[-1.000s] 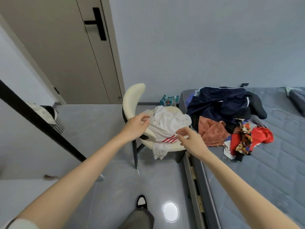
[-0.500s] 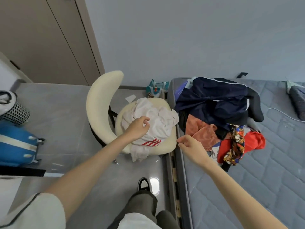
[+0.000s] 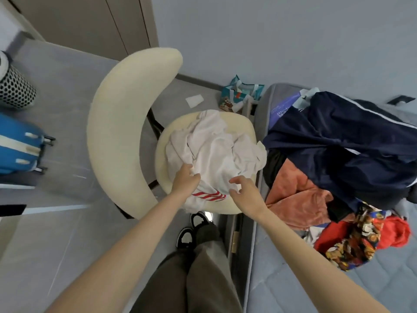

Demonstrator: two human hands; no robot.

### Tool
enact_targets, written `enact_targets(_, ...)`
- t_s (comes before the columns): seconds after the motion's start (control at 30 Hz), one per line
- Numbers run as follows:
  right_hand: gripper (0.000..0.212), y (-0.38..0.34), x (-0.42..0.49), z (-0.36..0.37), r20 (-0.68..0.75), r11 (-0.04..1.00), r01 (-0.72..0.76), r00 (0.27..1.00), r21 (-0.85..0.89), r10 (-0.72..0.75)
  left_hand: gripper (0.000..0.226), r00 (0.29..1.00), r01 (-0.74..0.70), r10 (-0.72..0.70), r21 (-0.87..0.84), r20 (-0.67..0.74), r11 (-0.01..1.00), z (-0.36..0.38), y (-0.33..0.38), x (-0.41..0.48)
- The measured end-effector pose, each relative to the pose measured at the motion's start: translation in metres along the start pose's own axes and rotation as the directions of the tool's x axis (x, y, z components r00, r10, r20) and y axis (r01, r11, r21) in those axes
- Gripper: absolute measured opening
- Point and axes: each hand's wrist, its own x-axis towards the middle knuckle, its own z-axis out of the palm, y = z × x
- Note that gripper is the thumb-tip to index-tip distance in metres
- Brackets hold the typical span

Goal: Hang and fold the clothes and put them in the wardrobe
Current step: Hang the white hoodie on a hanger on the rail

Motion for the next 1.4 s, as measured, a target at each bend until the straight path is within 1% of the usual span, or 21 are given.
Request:
enact_targets(0.1, 0.049, 0.013, 0.035, 0.015, 0.121, 0.995, -0.029, 0.992, -0.096, 0.040, 0.055, 0.988, 0.149, -0.153, -0.119, -0.022, 0.982, 0.013, -0.015, 0.025)
enact_targets(0.2, 0.066, 0.027, 0.059, 0.027, 0.206, 0.990, -0.078, 0.973, -0.117, 0.101, 0.051, 0.951, 0.302, -0.308, -0.273, 0.021, 0.913, 0.034, -0.029, 0.040)
enact_targets(0.27, 0.076, 0.035, 0.070, 0.033, 0.194, 0.988, -0.109, 0.973, -0.110, 0.129, 0.046, 0.935, 0.343, -0.352, -0.362, 0.045, 0.867, 0.049, -0.036, 0.047)
enact_targets(0.33, 0.079, 0.043, 0.079, 0.038, 0.183, 0.983, -0.155, 0.968, -0.100, 0.172, 0.041, 0.933, 0.333, -0.361, -0.384, 0.000, 0.861, 0.062, -0.043, 0.054)
enact_targets(0.37, 0.076, 0.047, 0.083, 0.039, 0.201, 0.978, -0.177, 0.960, -0.110, 0.197, 0.037, 0.934, 0.320, -0.356, -0.369, -0.031, 0.873, 0.066, -0.047, 0.057)
enact_targets(0.4, 0.065, 0.050, 0.087, 0.040, 0.232, 0.973, -0.188, 0.949, -0.131, 0.215, 0.033, 0.937, 0.307, -0.344, -0.337, -0.057, 0.890, 0.069, -0.050, 0.060)
enact_targets(0.47, 0.031, 0.054, 0.094, 0.038, 0.297, 0.975, -0.154, 0.934, -0.161, 0.197, 0.024, 0.945, 0.284, -0.314, -0.251, -0.089, 0.926, 0.071, -0.056, 0.065)
enact_targets(0.5, 0.020, 0.053, 0.096, 0.036, 0.309, 0.979, -0.118, 0.936, -0.169, 0.166, 0.021, 0.949, 0.271, -0.297, -0.213, -0.103, 0.939, 0.071, -0.057, 0.066)
enact_targets(0.6, 0.026, 0.047, 0.100, 0.021, 0.296, 0.977, 0.012, 0.954, -0.211, 0.053, 0.014, 0.957, 0.218, -0.248, -0.186, -0.153, 0.958, 0.068, -0.053, 0.059)
enact_targets(0.7, 0.009, 0.027, 0.098, -0.005, 0.199, 0.996, 0.046, 0.979, -0.075, -0.030, 0.002, 0.952, 0.111, -0.180, -0.267, -0.247, 0.957, 0.054, -0.037, 0.044)
enact_targets(0.77, 0.006, 0.005, 0.098, -0.028, 0.067, 0.996, 0.079, 0.994, 0.047, -0.082, 0.005, 0.949, 0.008, -0.119, -0.358, -0.291, 0.934, 0.034, -0.014, 0.032)
enact_targets(0.87, 0.006, -0.039, 0.098, -0.067, -0.147, 0.970, 0.134, 0.984, 0.201, -0.105, 0.013, 0.944, -0.144, -0.013, -0.448, -0.330, 0.882, -0.006, 0.037, 0.017)
enact_targets(0.93, 0.009, -0.065, 0.095, -0.091, -0.243, 0.937, 0.155, 0.967, 0.314, -0.078, 0.017, 0.917, -0.248, 0.081, -0.399, -0.391, 0.883, -0.034, 0.072, 0.005)
enact_targets(1.03, 0.012, -0.092, 0.089, -0.119, -0.312, 0.871, 0.154, 0.950, 0.466, -0.001, 0.018, 0.863, -0.378, 0.215, -0.303, -0.457, 0.875, -0.066, 0.110, -0.017)
enact_targets(1.13, 0.011, -0.105, 0.081, -0.135, -0.346, 0.875, 0.164, 0.938, 0.455, 0.004, 0.021, 0.822, -0.425, 0.307, -0.159, -0.479, 0.891, -0.081, 0.128, -0.037)
enact_targets(1.2, 0.011, -0.109, 0.075, -0.139, -0.292, 0.913, 0.139, 0.956, 0.385, -0.022, 0.020, 0.842, -0.392, 0.281, -0.165, -0.461, 0.905, -0.084, 0.134, -0.048)
enact_targets(1.23, 0.015, -0.109, 0.070, -0.140, -0.235, 0.946, 0.116, 0.971, 0.303, -0.044, 0.015, 0.863, -0.383, 0.273, -0.199, -0.426, 0.902, -0.085, 0.137, -0.054)
enact_targets(1.3, 0.047, -0.106, 0.058, -0.141, -0.111, 0.993, 0.115, 0.987, 0.015, -0.112, 0.006, 0.906, -0.394, 0.338, -0.218, -0.254, 0.893, -0.086, 0.144, -0.069)
enact_targets(1.33, 0.061, -0.105, 0.051, -0.141, -0.041, 0.976, 0.181, 0.981, -0.121, -0.187, 0.006, 0.909, -0.414, 0.396, -0.190, -0.129, 0.890, -0.086, 0.147, -0.076)
enact_targets(1.37, 0.069, -0.104, 0.041, -0.139, 0.059, 0.935, 0.293, 0.956, -0.200, -0.287, 0.007, 0.894, -0.445, 0.448, -0.148, -0.019, 0.883, -0.084, 0.150, -0.083)
enact_targets(1.4, 0.072, -0.103, 0.030, -0.136, 0.176, 0.890, 0.409, 0.909, -0.201, -0.378, 0.008, 0.875, -0.476, 0.482, -0.100, 0.046, 0.874, -0.082, 0.153, -0.089)
